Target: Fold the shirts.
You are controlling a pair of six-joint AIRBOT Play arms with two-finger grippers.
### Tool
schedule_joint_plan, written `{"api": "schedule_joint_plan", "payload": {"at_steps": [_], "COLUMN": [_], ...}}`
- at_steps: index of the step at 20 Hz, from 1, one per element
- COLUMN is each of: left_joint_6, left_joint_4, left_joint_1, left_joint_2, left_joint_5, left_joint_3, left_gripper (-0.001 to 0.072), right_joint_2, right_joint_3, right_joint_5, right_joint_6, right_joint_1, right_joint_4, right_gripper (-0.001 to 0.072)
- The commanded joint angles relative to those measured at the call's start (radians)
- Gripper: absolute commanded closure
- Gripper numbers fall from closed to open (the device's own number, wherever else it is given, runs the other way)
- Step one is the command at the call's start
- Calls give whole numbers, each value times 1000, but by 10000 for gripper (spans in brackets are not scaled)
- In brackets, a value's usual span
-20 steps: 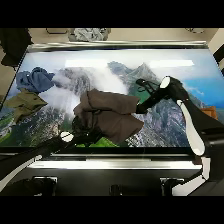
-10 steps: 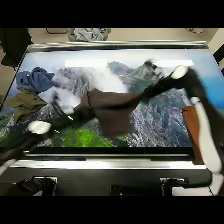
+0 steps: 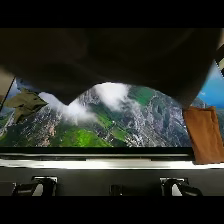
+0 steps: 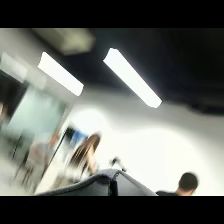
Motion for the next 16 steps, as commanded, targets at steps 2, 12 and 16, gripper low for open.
{"api": "schedule_joint_plan", "payload": {"at_steps": [2, 12, 16], "left_joint_6": [-55, -58, -45], "left_joint_4": [4, 114, 114], "left_joint_1": [59, 59, 58], "left_joint_2": [40, -109, -285], "left_joint_5": [-85, -190, -253], "left_joint_3": [105, 86, -49], "left_gripper": [666, 666, 665], "right_joint_2": [202, 148, -61], "right_joint_3": [5, 5, -91], "right_joint_5": [-9, 404, 547], "right_joint_6": [69, 99, 108], "right_joint_1": [-23, -23, -23], "right_joint_4": [-90, -232, -227], "right_gripper": [655, 655, 655]}}
